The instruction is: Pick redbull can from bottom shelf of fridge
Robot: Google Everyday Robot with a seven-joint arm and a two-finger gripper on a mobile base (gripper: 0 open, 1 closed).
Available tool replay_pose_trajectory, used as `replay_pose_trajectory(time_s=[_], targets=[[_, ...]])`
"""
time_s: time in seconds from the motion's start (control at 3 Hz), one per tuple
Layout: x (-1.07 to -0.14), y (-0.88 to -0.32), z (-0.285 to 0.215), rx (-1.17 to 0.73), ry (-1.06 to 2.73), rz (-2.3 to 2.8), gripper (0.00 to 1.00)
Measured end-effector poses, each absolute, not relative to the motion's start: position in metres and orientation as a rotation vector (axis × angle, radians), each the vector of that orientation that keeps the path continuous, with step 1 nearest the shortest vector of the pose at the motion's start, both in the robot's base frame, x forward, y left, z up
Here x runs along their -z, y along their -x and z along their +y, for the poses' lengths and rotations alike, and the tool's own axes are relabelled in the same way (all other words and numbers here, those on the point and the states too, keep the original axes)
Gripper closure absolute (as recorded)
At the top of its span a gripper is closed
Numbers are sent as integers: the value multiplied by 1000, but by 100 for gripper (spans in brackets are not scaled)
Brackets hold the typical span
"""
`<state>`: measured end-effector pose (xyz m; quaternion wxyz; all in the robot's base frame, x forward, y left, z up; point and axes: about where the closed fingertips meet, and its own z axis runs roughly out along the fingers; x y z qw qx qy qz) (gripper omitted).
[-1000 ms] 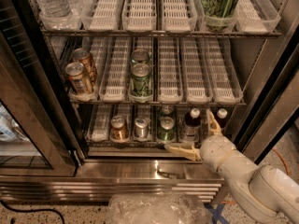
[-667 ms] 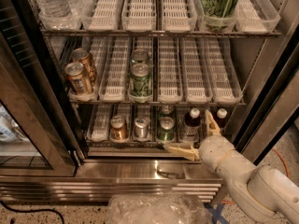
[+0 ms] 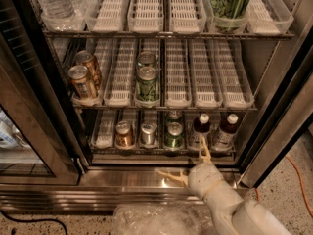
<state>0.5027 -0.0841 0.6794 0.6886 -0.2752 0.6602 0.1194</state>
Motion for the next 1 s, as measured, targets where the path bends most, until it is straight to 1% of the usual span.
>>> replay_pose_trajectory(time_s=[0.67,1.0], targets=[[-614,-487,-44,-372,679,1496,0],[-602,-487,-22,-424,755,1476,0]])
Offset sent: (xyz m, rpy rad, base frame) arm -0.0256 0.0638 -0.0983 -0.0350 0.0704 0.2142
